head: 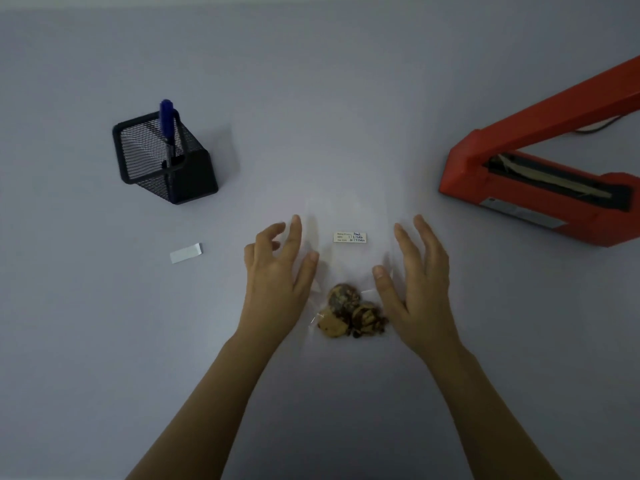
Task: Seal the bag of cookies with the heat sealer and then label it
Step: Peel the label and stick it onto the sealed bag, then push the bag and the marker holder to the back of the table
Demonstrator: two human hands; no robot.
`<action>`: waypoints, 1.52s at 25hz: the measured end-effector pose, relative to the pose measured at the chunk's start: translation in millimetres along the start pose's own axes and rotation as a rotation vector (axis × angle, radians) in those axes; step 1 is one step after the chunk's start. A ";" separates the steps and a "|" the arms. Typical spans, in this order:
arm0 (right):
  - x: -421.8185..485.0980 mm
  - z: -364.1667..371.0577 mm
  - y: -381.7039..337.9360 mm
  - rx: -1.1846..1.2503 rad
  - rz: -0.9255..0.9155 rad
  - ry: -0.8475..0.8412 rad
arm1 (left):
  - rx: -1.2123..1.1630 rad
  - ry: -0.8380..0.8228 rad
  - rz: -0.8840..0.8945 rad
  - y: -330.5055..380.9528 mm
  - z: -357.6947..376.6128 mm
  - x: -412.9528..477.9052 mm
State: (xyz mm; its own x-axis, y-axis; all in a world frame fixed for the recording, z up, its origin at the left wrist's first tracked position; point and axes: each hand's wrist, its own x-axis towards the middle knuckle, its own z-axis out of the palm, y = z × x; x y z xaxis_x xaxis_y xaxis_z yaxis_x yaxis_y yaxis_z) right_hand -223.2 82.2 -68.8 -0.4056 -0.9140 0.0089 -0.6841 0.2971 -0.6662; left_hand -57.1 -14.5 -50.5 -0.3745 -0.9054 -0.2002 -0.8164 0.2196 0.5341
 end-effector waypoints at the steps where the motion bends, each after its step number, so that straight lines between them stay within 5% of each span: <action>1: -7.3 -3.9 -3.4 0.036 0.077 -0.014 | -0.031 -0.024 -0.048 3.6 -3.3 -7.0; 5: -41.0 -9.6 -13.6 0.147 0.333 -0.157 | -0.161 -0.122 -0.265 15.8 0.7 -35.6; 13: -16.3 -5.2 -28.1 0.203 0.395 -0.272 | -0.499 -0.125 -0.485 24.4 3.0 -33.3; 28: 234.6 23.7 -81.6 0.306 0.330 -0.080 | -0.601 0.022 -0.328 25.9 -81.8 211.1; 38: 273.5 51.6 -60.3 0.207 0.323 -0.111 | -0.476 0.022 -0.365 19.8 -62.9 255.0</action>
State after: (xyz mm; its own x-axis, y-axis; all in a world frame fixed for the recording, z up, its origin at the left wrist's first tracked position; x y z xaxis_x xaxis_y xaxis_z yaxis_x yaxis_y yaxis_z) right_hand -261.6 -200.0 -64.7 -0.5041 -0.8105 -0.2983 -0.3911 0.5222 -0.7578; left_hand -141.1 -263.9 -39.4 -0.0936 -0.9002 -0.4254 -0.6022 -0.2890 0.7442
